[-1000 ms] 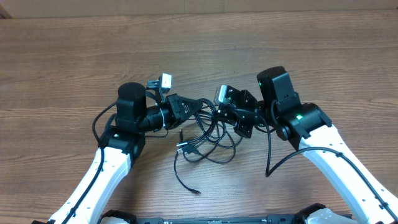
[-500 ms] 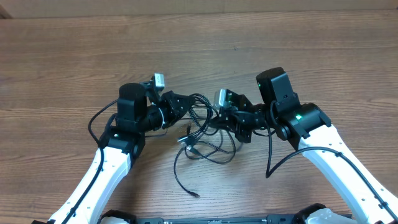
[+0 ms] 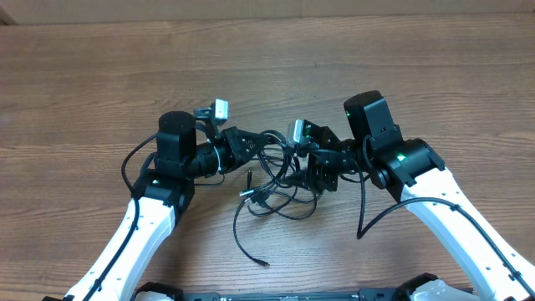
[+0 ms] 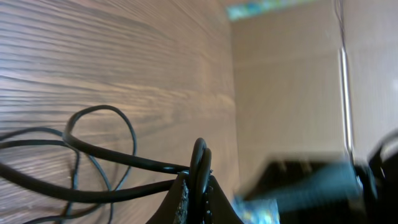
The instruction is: Untangle cables
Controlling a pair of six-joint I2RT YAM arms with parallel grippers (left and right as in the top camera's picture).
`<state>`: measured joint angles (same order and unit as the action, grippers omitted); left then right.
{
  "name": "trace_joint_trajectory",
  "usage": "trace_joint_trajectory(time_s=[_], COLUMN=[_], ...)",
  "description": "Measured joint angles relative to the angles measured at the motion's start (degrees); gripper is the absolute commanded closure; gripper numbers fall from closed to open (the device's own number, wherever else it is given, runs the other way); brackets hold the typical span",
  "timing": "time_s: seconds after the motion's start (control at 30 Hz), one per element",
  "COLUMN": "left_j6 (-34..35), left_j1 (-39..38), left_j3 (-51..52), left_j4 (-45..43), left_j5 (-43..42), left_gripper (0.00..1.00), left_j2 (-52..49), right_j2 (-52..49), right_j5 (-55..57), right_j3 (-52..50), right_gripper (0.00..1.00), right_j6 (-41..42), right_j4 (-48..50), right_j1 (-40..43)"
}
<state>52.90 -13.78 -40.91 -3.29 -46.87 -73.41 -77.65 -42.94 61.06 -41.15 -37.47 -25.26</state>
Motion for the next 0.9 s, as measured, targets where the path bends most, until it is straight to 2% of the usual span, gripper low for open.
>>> trace_joint_trajectory(time_s=[0.1,0.23,0.33,0.57,0.7,0.73,0.9], left_j6=[-2.4,-4.1,-4.9,-5.2,-5.2,-5.2,-5.1], left_j1=[0.0,0.0,0.0,0.0,0.0,0.0,0.0], left_j3=[0.0,0.0,0.0,0.0,0.0,0.0,0.0], left_j4=[-0.1,-0.5,-2.4,-5.0,-5.2,-5.2,-5.2], left_j5=[-3.4,-6.4,-8.0,-10.1,-10.4,-10.4,-10.6], left_gripper=[0.96,0.96,0.96,0.96,0.96,0.96,0.96], left_j2=[0.0,0.0,0.0,0.0,0.0,0.0,0.0], right_j2=[0.0,0.0,0.0,0.0,0.0,0.0,0.0], right_j5=[3.1,7.0,8.4,9.2,9.9,10.1,10.7], right_j3=[0.0,0.0,0.0,0.0,0.0,0.0,0.0], right_gripper=[0.22,0.4,0.47,0.72,0.93,0.96,0.96], right_j6=[-0.2,0.0,0.0,0.1,0.7,0.4,0.9], right_j4=[0.2,0.4,0.5,0.6,0.7,0.8,0.9], right_j1=[0.0,0.0,0.0,0.0,0.0,0.1,0.2])
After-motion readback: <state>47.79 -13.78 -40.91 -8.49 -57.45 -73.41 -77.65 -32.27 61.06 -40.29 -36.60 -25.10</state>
